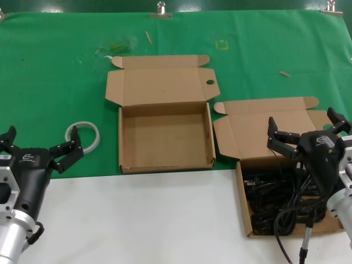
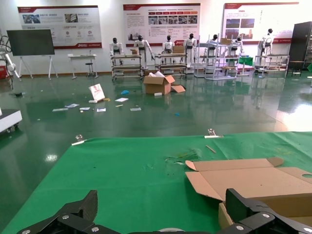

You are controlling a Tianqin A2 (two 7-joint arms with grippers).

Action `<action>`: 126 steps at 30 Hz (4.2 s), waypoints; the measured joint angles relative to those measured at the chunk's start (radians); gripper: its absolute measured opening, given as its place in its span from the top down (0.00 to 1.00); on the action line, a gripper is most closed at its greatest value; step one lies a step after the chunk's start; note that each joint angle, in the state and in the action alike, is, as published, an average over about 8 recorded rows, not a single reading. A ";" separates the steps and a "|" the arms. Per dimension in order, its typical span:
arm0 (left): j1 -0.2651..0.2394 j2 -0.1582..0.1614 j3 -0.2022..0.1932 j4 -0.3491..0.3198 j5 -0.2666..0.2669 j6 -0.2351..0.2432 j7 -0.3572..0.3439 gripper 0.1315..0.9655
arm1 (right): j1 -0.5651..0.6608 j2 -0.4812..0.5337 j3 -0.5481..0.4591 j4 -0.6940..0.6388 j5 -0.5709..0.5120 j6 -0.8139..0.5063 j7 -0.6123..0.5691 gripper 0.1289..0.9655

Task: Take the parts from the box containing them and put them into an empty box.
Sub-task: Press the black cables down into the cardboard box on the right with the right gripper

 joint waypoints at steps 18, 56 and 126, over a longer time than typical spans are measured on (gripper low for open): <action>0.000 0.000 0.000 0.000 0.000 0.000 0.000 0.31 | 0.008 -0.007 -0.001 -0.008 -0.001 -0.007 -0.004 0.00; 0.000 0.000 0.000 0.000 0.000 0.000 0.000 0.98 | 0.328 0.365 -0.247 -0.215 -0.036 -0.594 -0.080 0.00; 0.000 0.000 0.000 0.000 0.000 0.000 0.000 0.99 | 0.773 0.464 -0.543 -0.562 -0.409 -1.171 -1.063 0.02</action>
